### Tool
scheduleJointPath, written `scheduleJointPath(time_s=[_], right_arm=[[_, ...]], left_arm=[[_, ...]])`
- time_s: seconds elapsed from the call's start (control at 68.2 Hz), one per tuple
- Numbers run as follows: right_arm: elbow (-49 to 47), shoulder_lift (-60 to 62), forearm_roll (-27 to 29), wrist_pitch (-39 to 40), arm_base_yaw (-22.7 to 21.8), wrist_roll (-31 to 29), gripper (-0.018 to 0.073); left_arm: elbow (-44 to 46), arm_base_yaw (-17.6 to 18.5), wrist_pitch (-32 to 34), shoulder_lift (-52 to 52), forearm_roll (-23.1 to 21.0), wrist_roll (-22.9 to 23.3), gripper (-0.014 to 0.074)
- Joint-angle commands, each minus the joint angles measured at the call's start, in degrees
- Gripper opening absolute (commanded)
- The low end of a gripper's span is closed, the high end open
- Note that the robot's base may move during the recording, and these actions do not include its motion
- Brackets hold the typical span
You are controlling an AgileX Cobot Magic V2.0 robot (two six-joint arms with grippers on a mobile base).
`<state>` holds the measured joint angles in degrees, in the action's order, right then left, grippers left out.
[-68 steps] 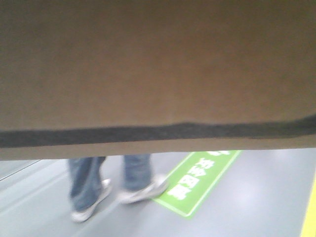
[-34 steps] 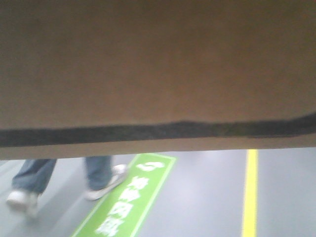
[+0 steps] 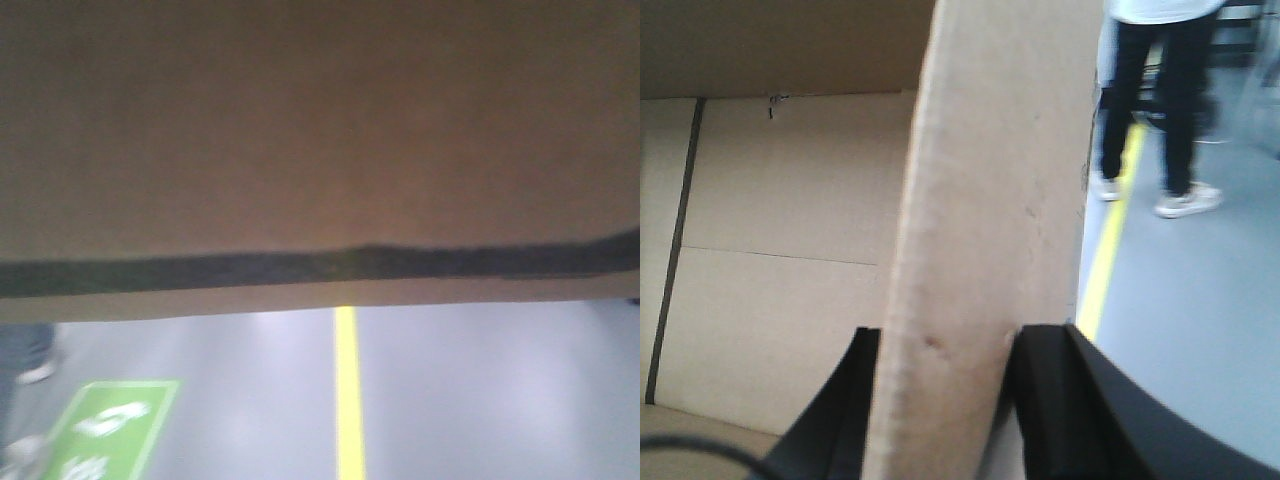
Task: Grab box from left shelf to table start
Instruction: 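Carry the held box across the floor toward the white table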
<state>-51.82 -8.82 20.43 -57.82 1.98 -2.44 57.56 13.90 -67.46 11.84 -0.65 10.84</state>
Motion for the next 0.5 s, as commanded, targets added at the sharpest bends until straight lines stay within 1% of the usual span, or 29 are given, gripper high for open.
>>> scheduleJointPath(time_s=[0.0, 0.484], right_arm=[[-1.6, -1.1, -5.2, 9.2, -0.3, -0.3, 0.0062], [-1.6, -1.1, -5.2, 9.2, -0.3, -0.3, 0.0062]], left_arm=[[2.0, 0.3, 10.7, 0.4, 1.7, 1.5, -0.0093], [2.0, 0.3, 10.7, 0.4, 1.7, 1.5, -0.0093]])
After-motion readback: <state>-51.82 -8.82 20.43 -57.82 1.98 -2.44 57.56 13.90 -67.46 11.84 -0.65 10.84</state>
